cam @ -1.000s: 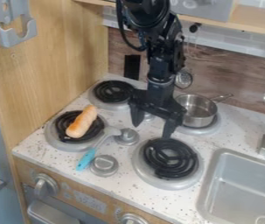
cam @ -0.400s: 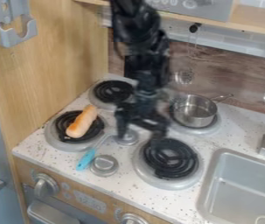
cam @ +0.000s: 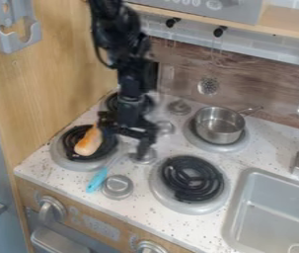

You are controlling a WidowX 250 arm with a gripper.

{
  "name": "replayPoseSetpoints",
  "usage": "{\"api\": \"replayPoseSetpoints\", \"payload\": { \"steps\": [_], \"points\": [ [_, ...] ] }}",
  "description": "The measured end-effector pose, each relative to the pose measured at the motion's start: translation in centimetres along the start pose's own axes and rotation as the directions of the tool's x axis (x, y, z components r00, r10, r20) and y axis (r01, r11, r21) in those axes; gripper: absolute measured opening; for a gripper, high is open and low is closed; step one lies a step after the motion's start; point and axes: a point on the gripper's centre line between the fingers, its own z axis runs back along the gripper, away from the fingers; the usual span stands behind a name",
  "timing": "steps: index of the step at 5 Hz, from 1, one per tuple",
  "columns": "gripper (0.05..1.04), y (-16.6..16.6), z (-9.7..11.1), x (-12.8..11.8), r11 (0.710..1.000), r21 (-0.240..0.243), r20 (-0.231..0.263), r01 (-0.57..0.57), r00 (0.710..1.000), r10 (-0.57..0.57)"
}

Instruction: Move the knife to on the right side of the burner

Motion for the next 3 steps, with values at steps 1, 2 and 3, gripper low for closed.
{"api": "replayPoseSetpoints", "payload": {
  "steps": [1, 2, 3],
  "points": [
    [0.999, 0.7, -1.2, 1.1, 1.0, -0.008, -0.003, -0.014, 1.0, 0.014],
    [0.999, 0.4, -2.2, 2.2, 1.0, -0.016, -0.021, -0.017, 1.0, 0.017],
    [0.948, 0.4, -2.5, 3.1, 1.0, -0.011, -0.026, -0.016, 1.0, 0.015]
  ]
}}
